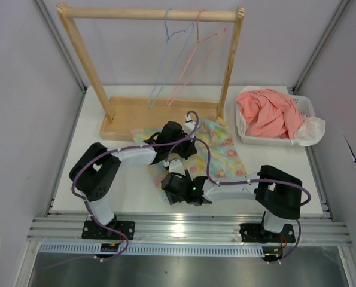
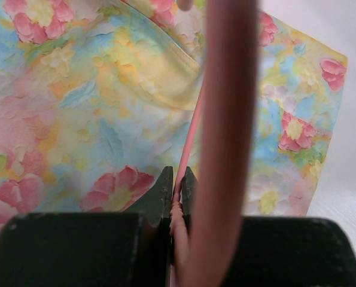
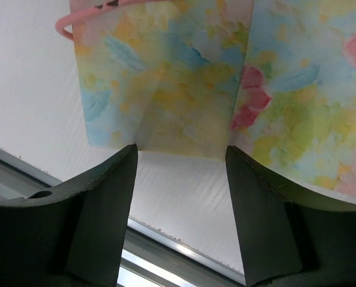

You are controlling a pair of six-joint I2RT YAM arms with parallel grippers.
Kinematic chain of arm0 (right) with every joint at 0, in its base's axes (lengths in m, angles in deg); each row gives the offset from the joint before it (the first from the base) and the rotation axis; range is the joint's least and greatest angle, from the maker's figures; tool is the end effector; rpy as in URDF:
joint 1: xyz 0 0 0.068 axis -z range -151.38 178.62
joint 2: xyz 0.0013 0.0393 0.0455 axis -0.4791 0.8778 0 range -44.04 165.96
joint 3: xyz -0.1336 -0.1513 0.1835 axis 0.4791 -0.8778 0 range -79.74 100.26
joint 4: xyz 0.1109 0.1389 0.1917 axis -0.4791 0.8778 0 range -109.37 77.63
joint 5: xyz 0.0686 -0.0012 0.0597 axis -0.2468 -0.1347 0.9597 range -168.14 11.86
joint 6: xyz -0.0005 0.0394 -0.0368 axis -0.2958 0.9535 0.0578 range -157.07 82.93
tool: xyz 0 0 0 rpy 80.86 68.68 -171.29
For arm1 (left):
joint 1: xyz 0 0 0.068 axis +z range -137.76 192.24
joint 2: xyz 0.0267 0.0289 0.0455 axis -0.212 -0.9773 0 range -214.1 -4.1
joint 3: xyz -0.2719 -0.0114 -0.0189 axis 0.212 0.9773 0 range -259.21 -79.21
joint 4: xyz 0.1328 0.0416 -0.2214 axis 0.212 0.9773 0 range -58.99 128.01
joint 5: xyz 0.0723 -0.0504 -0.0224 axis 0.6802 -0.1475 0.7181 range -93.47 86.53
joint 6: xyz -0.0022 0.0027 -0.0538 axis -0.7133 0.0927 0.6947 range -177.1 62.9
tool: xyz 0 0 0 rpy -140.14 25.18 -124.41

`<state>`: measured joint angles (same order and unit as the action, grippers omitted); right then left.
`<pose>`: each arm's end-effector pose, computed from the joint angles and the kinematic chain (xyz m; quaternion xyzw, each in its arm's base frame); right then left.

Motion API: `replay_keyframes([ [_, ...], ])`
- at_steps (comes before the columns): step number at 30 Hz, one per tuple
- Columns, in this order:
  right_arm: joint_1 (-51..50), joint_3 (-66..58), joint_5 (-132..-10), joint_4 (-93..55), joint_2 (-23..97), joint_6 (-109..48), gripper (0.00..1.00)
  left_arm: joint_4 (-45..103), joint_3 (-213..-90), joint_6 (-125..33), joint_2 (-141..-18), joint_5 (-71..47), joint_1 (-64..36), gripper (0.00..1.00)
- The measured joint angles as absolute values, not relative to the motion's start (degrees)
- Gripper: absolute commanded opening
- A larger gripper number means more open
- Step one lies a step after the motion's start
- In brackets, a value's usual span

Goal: Place the skirt on the hanger

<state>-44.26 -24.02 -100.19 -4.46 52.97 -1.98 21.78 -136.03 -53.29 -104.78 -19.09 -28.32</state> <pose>0.1116 0.3166 0.1701 -0.2516 0.9065 0.1232 0.3157 0.2796 -0.2519 0.1849 0.3365 0.8127 -0.2852 0.3808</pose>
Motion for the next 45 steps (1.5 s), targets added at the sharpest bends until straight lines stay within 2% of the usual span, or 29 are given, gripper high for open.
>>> replay_keyframes([
  [4, -45.33, -22.03, -101.15, -4.17, 56.06, -0.84, 0.7, 22.41, -136.27, -53.9, -104.78, -19.68, -27.68, 0.0],
  [6, -45.7, -20.94, -101.61, -4.22, 57.52, -0.52, 0.64, 22.61, -136.36, -54.27, -104.78, -20.18, -27.64, 0.0],
  [7, -45.81, -20.78, -101.94, -4.19, 57.78, -0.38, 0.59, 22.65, -136.36, -54.53, -104.78, -20.36, -27.51, 0.0],
  [8, -45.88, -20.61, -102.11, -4.06, 57.96, -0.38, 0.49, 22.72, -136.36, -54.62, -104.78, -20.42, -27.42, 0.0],
  [10, -45.96, -19.97, -102.33, -3.89, 58.61, -0.23, 0.45, 23.13, -136.45, -54.69, -104.78, -20.53, -27.18, 0.0],
  [11, -46.03, -19.71, -102.59, -3.84, 58.92, -0.19, 0.33, 23.35, -136.53, -54.71, -104.78, -20.66, -27.05, 0.0],
  [12, -46.12, -19.6, -102.79, -3.82, 59.05, -0.25, 0.28, 23.61, -136.66, -54.73, -104.78, -20.68, -26.94, 0.0],
  [13, -46.2, -19.58, -102.83, -3.89, 59.14, -0.17, 0.25, 23.85, -136.77, -54.84, -104.78, -20.71, -26.88, 0.0],
  [14, -46.36, -19.54, -102.94, -3.89, 59.18, -0.1, 0.18, 24.05, -136.86, -55.08, -104.78, -20.73, -26.88, 0.0],
  [17, -46.95, -19.54, -102.96, -3.87, 59.18, 0.25, 0.1, 24.88, -137.32, -55.74, -104.78, -20.75, -26.83, 0.0],
  [25, -50.12, -19.76, -102.63, -1.09, 57.61, 0.14, 0.06, 27.26, -138.85, -57.68, -104.76, -20.75, -26.68, 0.0],
  [30, -54.79, -21.26, -102.72, 0.24, 52.41, -0.23, 0.08, 28.6, -139.48, -59.26, -104.76, -21.43, -25.96, 0.0],
  [34, -55.25, -21.66, -102.68, 0.66, 50.22, -0.21, 0.05, 28.9, -139.77, -60.17, -104.74, -22.61, -25.83, 0.0],
  [37, -55.17, -21.77, -102.77, 1.38, 50.22, -0.14, 0.1, 29.06, -139.77, -60.65, -104.72, -22.76, -25.81, 0.0],
  [39, -55.32, -22.33, -102.74, 1.38, 50.18, 0.14, 0.08, 29.3, -139.77, -61.11, -104.69, -23.07, -25.81, 0.0],
  [42, -55.25, -24.04, -102.94, 2.49, 49.52, 0.97, 0.1, 29.62, -139.77, -61.66, -104.65, -23.22, -25.76, 0.0],
  [45, -54.79, -26.64, -102.92, 3.65, 47.47, 1.87, 0.17, 30.1, -139.83, -62.1, -104.58, -23.24, -25.63, 0.0],
])
